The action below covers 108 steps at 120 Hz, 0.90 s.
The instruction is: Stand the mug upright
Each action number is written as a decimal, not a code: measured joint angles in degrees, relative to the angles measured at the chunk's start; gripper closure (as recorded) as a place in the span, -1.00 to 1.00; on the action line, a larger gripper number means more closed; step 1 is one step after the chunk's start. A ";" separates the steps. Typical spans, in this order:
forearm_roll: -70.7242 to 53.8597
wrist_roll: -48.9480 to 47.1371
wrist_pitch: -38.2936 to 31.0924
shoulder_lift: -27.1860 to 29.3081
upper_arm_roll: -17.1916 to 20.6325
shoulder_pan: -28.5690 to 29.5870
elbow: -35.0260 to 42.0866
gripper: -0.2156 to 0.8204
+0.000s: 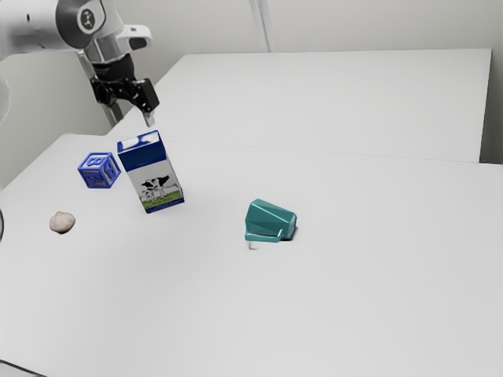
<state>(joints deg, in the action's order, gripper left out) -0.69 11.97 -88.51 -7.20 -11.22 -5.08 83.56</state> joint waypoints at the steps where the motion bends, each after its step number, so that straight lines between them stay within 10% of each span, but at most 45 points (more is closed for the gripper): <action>1: 0.07 0.07 -0.02 0.12 -0.04 -0.02 0.26 -0.58; 68: 31.53 2.62 -9.67 4.16 -2.16 -0.15 29.11 -0.58; 108: 48.34 6.48 -18.96 -5.65 -2.04 -4.86 30.23 -0.58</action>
<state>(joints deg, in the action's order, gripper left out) 47.65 18.45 -107.47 -12.85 -13.27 -9.94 113.79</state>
